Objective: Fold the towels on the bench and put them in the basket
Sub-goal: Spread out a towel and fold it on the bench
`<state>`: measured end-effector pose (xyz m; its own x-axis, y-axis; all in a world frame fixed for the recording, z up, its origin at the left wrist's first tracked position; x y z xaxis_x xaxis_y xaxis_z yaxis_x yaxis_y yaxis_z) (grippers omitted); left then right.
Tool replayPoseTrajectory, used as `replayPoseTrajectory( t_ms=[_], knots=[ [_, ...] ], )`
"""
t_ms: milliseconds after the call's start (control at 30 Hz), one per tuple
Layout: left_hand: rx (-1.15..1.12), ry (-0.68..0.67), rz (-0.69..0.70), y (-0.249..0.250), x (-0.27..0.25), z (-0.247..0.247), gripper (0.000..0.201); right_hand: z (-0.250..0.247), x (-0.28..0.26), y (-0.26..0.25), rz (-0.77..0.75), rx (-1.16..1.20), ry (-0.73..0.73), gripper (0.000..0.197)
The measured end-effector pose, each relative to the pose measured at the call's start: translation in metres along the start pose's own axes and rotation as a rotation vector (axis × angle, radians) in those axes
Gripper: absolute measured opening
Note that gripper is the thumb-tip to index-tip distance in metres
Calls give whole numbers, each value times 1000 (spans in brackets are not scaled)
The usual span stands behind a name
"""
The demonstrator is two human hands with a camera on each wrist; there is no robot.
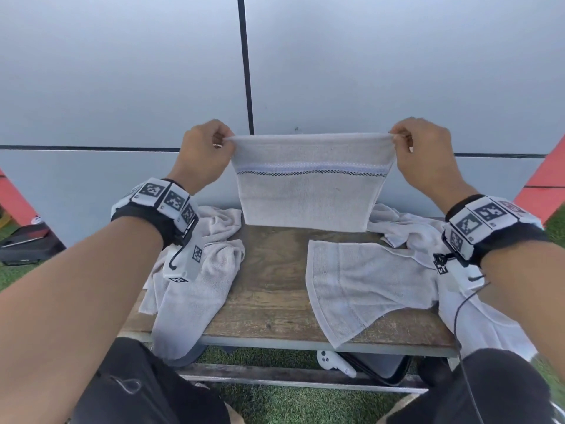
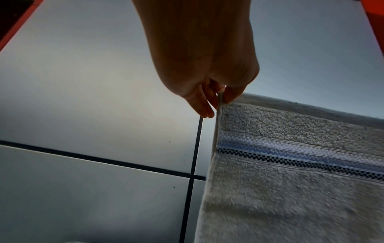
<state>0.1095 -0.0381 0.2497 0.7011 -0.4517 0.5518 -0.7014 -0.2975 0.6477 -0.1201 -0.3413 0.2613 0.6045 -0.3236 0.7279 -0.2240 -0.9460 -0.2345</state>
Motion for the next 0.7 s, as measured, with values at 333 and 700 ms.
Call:
replayPoseTrajectory(
  t_ms=[333, 700],
  knots=[
    [-116, -690, -455, -89, -142, 82, 16, 74, -158, 38, 224, 173, -714, 16],
    [46, -770, -594, -117, -177, 110, 17, 116, -205, 52, 265, 135, -867, 14]
  ],
)
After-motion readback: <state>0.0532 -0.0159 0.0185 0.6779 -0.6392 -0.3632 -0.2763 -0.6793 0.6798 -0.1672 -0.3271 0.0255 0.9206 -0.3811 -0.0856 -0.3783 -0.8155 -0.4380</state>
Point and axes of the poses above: each hand's wrist, its own x-axis towards the middle knuckle, its own z-axis out of the palm, y = z × x, the point moved 8 cm from there along x, towards the middle knuckle, and after that the axes turned 4 degrees about -x, right-handed, at the moved point
